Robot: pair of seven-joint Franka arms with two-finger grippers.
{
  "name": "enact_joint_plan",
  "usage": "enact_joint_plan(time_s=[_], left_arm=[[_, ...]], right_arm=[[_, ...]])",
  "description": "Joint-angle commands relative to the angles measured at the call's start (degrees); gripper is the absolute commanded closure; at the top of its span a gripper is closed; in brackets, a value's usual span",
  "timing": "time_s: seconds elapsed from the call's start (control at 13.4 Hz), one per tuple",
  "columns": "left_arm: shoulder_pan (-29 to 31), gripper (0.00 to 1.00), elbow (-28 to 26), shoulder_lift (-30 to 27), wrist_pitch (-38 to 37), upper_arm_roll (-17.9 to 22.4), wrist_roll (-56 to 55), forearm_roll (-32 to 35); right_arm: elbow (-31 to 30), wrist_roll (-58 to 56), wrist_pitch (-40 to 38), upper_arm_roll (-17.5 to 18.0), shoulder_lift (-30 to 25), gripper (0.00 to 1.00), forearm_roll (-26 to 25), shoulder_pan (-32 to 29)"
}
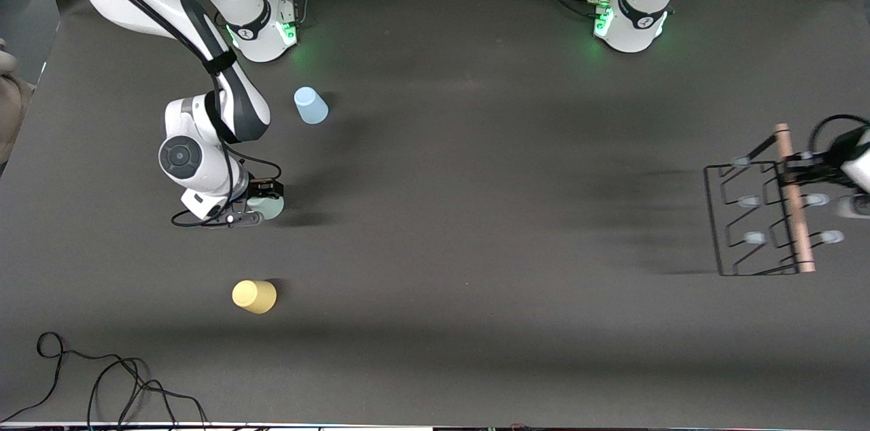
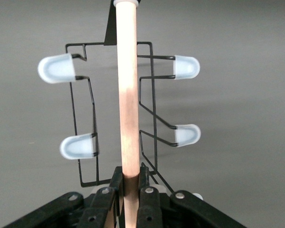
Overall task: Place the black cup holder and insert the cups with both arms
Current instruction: 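Slide the black rack with the left gripper toward the table middle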
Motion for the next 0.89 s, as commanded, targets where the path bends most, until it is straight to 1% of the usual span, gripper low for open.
enact_joint_plan(time_s=[0.0, 0.15, 0.22, 0.37, 0.45, 0.6, 0.74, 0.82], left_arm=[[-5.4, 1.00, 2.0, 0.7, -1.2, -4.2, -11.3, -0.4], [-10.9, 1.00, 3.7, 2.3, -0.6, -6.6, -22.5, -0.6], [-14.0, 1.00, 5.5, 3.8, -0.4, -7.4, -26.6, -0.6], [-21.1, 1.00, 9.5, 7.4, -0.3, -7.6, -34.4, -0.6], [-24.6, 1.00, 11.4, 9.5, -0.2, -7.6, -38.4, -0.5], [-31.6, 1.00, 15.4, 13.7, 3.1, -7.6, -46.9, -0.2], [-37.0, 1.00, 17.2, 16.3, 6.6, -7.5, -52.2, 0.2], [-39.4, 1.00, 17.2, 17.6, 8.6, -7.4, -54.1, 0.4]], right_arm=[[0.1, 0.6, -1.6, -0.2, -1.1, 0.65, -0.7, 0.2], [2.3, 0.7, -5.6, -0.2, -2.3, 0.66, -0.6, 0.2], [4.5, 0.8, -9.1, -0.1, -2.5, 0.66, -0.4, 0.3], [9.9, 3.0, -17.3, 0.3, -2.8, 0.66, 0.1, 0.5], [12.7, 4.1, -20.8, 0.5, -2.8, 0.66, 1.3, 0.6], [18.2, 4.4, -26.3, 0.8, -2.6, 0.66, 6.6, 2.2], [20.5, 7.7, -27.2, 0.9, -2.6, 0.66, 10.8, 2.4], [21.6, 8.7, -27.2, 0.9, -2.3, 0.66, 11.1, 3.1]])
